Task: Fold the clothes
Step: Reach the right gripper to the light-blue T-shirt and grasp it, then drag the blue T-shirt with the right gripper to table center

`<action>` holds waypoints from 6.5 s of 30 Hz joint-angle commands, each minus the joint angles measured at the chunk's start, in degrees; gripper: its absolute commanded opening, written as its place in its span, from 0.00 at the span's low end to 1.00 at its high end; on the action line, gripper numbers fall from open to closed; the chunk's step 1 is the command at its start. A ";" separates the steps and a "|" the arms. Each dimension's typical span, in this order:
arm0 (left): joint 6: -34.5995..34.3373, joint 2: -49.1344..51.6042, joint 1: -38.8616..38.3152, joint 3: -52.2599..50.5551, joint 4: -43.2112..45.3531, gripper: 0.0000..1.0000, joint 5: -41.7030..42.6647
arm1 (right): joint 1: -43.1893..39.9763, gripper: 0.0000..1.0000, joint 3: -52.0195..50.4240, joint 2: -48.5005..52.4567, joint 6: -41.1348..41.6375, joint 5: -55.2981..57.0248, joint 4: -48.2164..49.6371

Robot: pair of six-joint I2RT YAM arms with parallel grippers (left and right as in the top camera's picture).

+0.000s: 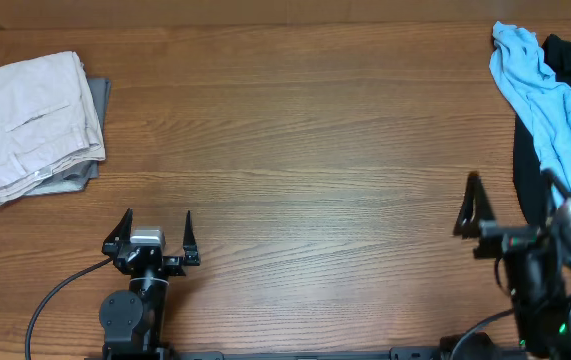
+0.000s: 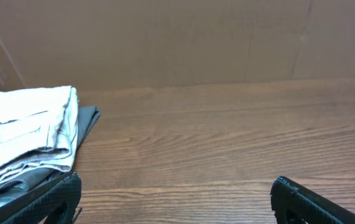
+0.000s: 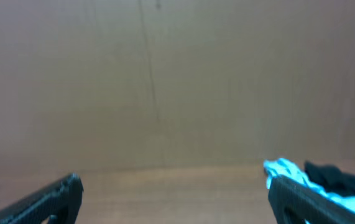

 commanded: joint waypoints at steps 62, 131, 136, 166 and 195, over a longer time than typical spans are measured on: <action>1.07 -0.74 0.24 -0.33 0.04 1.00 -0.44 | -35.82 0.54 41.79 98.09 6.05 9.20 -19.54; 1.09 -0.74 0.24 -0.33 0.04 1.00 -0.44 | -23.96 0.04 57.24 87.14 6.34 -12.28 -45.48; 1.07 -0.74 0.24 -0.33 0.04 1.00 -0.44 | -15.23 0.04 57.22 86.60 6.54 -19.80 -48.22; 1.09 -0.74 0.24 -0.33 0.04 1.00 -0.44 | 29.92 0.04 51.41 96.63 20.26 -22.10 -8.00; 1.09 -0.74 0.24 -0.33 0.46 1.00 -0.44 | 21.16 0.04 51.43 96.54 20.04 -16.28 -18.69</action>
